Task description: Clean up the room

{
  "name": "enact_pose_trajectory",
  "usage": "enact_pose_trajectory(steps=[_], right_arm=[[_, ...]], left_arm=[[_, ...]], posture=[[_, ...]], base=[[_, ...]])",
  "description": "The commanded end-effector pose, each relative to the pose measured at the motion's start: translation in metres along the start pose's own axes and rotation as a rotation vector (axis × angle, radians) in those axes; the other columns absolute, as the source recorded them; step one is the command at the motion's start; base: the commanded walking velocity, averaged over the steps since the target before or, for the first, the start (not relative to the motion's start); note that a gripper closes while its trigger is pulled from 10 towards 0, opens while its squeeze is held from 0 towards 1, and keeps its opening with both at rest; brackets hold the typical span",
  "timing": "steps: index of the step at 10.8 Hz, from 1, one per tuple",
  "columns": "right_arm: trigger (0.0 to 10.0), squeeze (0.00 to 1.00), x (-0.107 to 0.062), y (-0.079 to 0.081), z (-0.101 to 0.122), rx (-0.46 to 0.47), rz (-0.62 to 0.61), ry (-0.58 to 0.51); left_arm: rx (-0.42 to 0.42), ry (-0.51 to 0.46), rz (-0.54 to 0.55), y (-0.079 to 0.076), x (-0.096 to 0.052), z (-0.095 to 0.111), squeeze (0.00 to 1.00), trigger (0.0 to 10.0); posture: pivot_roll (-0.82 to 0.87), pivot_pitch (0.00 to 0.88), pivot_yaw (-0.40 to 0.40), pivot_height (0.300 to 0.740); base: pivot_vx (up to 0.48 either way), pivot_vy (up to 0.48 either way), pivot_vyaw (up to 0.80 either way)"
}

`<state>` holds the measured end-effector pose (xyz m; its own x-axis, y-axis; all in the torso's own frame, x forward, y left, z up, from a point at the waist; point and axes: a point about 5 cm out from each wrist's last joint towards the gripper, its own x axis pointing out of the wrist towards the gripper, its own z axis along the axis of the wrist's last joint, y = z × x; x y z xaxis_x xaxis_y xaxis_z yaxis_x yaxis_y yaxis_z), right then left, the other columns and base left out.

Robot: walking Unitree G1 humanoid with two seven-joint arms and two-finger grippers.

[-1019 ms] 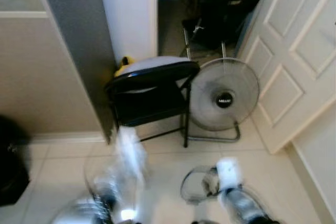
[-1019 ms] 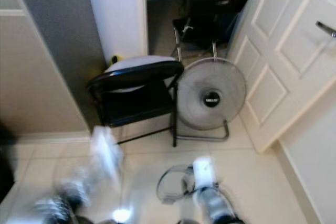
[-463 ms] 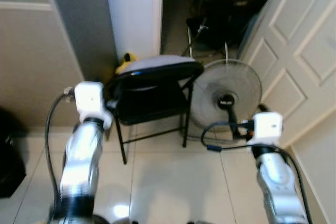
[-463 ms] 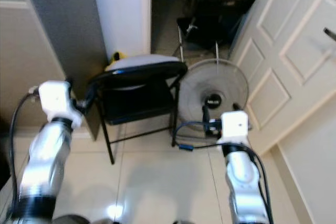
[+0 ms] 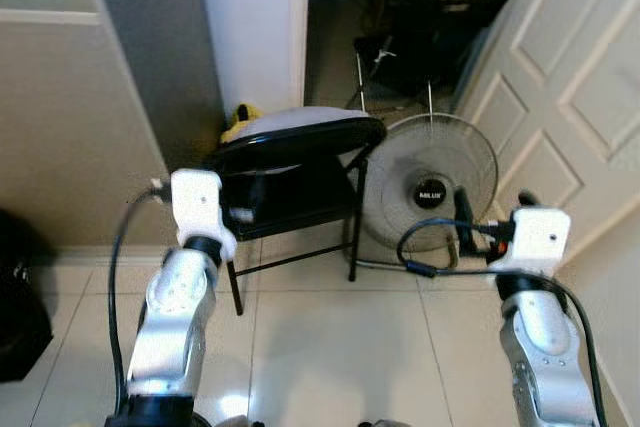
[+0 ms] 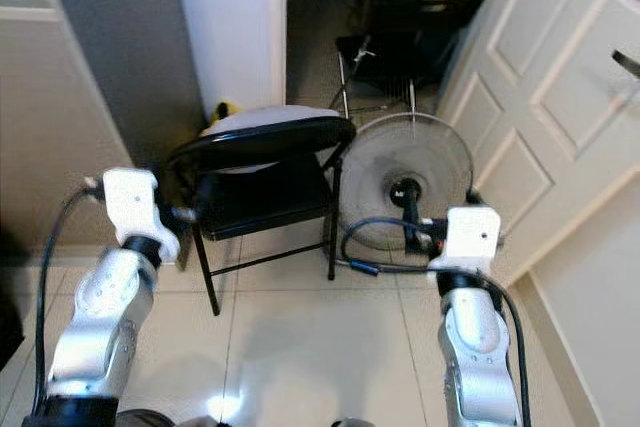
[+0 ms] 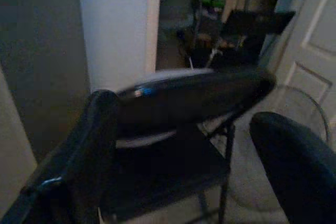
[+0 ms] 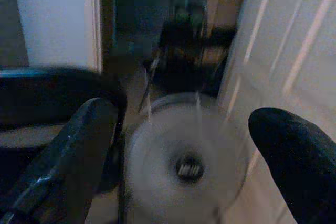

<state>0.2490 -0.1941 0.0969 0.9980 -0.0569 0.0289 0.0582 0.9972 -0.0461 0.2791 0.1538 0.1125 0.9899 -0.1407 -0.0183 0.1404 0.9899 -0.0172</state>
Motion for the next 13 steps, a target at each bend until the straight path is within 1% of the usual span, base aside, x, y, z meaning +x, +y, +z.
enact_pose_trajectory(steps=[1,2,3,4,5,6,9,13], right_arm=[[10.0,1.00,0.003,0.003,0.001,0.025,0.019,0.022],[10.0,0.00,0.007,0.007,0.001,0.014,0.031,0.030],[10.0,0.00,0.017,0.011,0.000,0.011,0.042,0.039],[10.0,0.00,0.021,0.012,0.000,0.013,0.049,0.048],[10.0,0.00,0.023,0.011,0.001,0.010,0.056,0.056],[10.0,0.00,0.024,0.009,0.001,0.018,0.056,0.061],[10.0,0.00,0.034,0.016,0.002,0.031,0.088,0.054],[10.0,0.00,0.035,0.022,-0.001,0.044,0.110,0.067]], left_arm=[[0.026,0.023,-0.030,-0.004,0.002,-0.002,0.00,10.0],[0.052,0.019,-0.026,-0.004,0.005,0.000,0.00,10.0],[0.047,0.020,-0.015,-0.003,0.016,0.003,0.00,10.0],[0.023,0.011,-0.012,-0.004,0.020,0.005,0.00,10.0],[0.010,0.023,-0.007,-0.007,0.022,0.005,0.00,10.0],[0.019,0.029,-0.009,-0.010,0.024,0.003,0.00,10.0],[0.017,0.024,-0.008,-0.011,0.027,0.003,0.00,10.0],[0.015,0.014,-0.006,-0.010,0.028,0.006,0.00,10.0]], posture=[[-0.11,0.000,0.000,0.740],[-0.11,0.000,0.001,0.740],[-0.09,0.000,-0.008,0.740],[-0.09,0.000,-0.010,0.740],[-0.09,0.000,-0.013,0.740],[-0.09,0.000,-0.014,0.740],[-0.08,0.000,-0.020,0.740],[-0.08,0.000,-0.016,0.740]], base=[[0.000,0.000,0.00],[0.000,0.000,0.00],[0.000,0.000,0.00],[0.000,0.000,0.00],[-0.337,0.000,0.00],[-0.356,0.000,0.00],[-0.371,0.000,0.00],[-0.378,0.000,0.00]])
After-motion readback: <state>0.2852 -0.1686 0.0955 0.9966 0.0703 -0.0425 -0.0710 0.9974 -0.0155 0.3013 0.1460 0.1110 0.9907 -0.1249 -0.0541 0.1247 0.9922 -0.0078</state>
